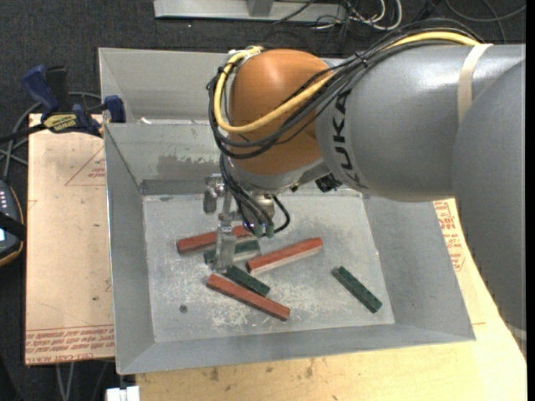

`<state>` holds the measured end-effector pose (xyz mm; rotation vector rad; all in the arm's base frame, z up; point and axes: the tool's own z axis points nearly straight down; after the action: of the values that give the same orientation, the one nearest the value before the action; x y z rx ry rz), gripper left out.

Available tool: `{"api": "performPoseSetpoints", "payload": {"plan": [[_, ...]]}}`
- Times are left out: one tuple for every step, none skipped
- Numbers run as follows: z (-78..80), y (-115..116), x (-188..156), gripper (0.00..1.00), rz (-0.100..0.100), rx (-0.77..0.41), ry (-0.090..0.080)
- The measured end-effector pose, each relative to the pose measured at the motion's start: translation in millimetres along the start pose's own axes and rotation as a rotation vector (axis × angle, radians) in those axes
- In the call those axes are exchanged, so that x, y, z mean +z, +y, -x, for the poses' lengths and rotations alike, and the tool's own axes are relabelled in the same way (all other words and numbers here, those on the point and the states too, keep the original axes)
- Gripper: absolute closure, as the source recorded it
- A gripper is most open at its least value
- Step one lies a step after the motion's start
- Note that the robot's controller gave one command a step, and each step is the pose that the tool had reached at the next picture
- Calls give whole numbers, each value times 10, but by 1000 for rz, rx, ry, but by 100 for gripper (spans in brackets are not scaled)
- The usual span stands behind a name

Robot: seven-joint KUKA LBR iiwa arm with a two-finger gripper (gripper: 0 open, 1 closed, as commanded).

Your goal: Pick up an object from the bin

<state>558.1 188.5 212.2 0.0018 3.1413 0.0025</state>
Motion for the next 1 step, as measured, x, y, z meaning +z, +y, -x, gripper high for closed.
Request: {"api": "performPoseSetpoints", "payload": {"plan": [[528,-364,1445,0,-2,182,4]]}}
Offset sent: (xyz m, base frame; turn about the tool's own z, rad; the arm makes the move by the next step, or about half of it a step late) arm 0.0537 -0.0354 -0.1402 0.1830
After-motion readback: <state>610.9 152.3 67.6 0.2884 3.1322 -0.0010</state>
